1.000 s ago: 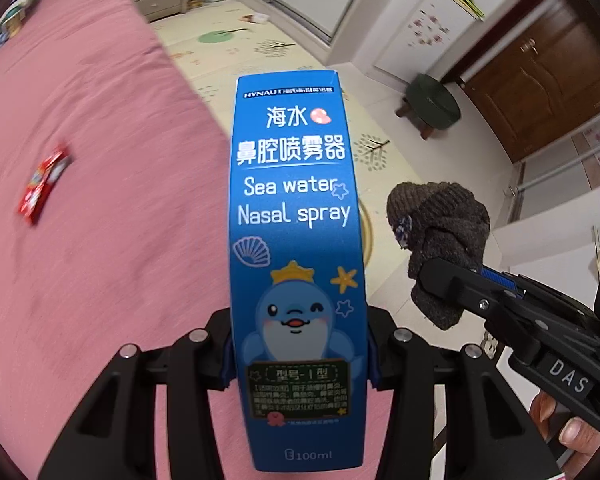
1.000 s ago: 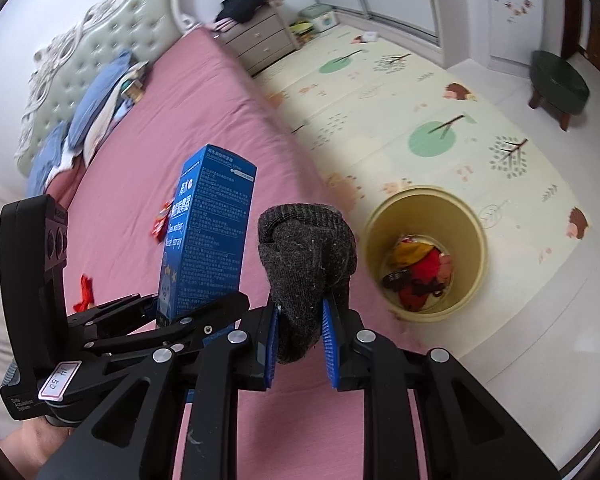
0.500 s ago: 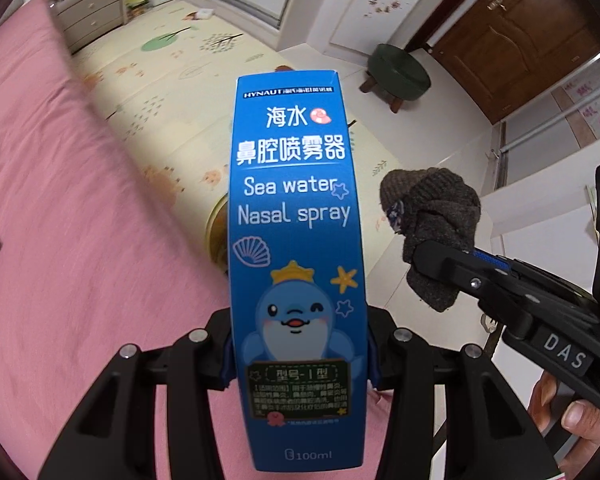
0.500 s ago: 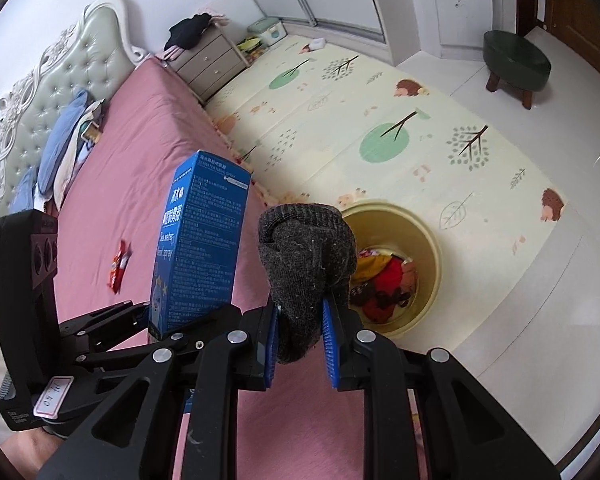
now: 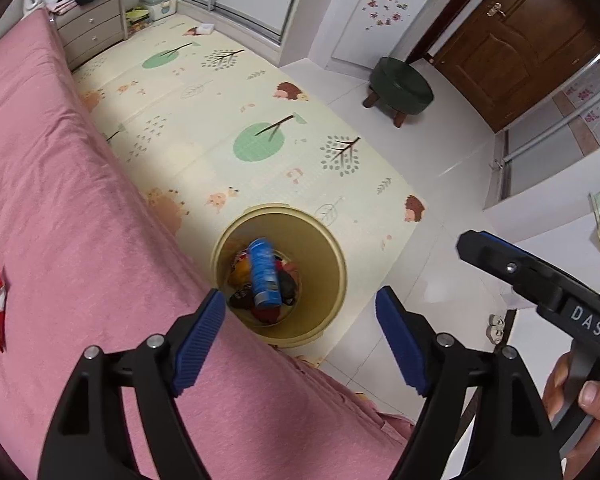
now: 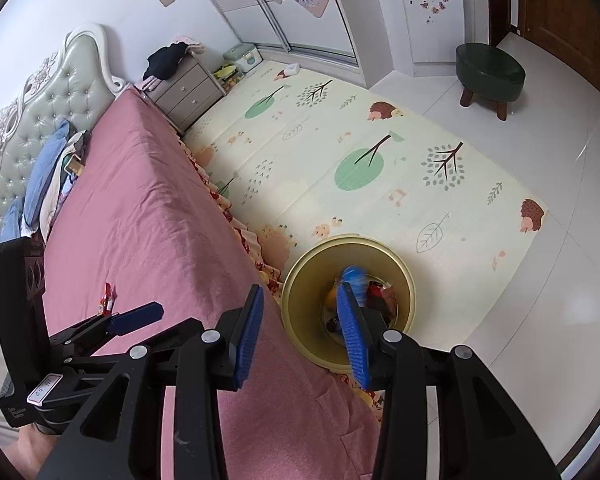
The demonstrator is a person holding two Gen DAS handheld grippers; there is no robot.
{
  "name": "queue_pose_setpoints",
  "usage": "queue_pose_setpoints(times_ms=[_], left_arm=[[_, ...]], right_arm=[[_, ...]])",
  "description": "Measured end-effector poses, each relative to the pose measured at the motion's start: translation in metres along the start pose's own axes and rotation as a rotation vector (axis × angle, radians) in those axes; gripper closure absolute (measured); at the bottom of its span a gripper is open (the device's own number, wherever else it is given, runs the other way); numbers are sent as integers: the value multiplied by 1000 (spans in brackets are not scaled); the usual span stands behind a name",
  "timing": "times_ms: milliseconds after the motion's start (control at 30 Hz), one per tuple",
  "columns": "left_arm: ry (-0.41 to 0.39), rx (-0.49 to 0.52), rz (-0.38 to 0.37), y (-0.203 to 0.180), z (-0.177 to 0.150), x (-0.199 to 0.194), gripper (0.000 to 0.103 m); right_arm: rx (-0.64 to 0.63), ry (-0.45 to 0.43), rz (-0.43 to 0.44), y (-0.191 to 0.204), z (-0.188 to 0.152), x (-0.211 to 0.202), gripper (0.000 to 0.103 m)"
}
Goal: Collect trash
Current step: 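Move both tools back over the bed toward the red candy wrapper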
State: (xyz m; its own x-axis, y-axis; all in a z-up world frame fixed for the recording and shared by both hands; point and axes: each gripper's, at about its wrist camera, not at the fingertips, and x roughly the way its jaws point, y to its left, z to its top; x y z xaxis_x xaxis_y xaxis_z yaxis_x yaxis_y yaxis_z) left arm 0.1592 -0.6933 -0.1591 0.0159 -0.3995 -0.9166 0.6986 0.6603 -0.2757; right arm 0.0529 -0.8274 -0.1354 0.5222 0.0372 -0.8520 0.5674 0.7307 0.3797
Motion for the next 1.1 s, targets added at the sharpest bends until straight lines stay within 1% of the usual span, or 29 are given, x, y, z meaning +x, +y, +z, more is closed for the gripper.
queue_pose_setpoints(times_ms=[167, 333, 533, 867, 933, 1100], left_arm=[[-5, -24, 0, 14, -9, -9, 24], [-22, -56, 7, 32, -22, -25, 24], [-55, -121, 42, 67, -45, -51, 24], [-90, -284, 107, 157, -99, -92, 24], [-97, -316, 115, 176, -110, -99, 24], [-113, -395, 153, 224, -136, -114, 23]], right_arm=[[-29, 14, 11, 15, -4, 1, 64], [-69, 27, 35, 38, -10, 1, 64], [-140, 50, 66, 80, -22, 4, 65], [-274, 125, 125, 170, -59, 30, 64], [-300, 146, 147, 191, -69, 38, 64], [-371, 183, 167, 239, -89, 58, 64]])
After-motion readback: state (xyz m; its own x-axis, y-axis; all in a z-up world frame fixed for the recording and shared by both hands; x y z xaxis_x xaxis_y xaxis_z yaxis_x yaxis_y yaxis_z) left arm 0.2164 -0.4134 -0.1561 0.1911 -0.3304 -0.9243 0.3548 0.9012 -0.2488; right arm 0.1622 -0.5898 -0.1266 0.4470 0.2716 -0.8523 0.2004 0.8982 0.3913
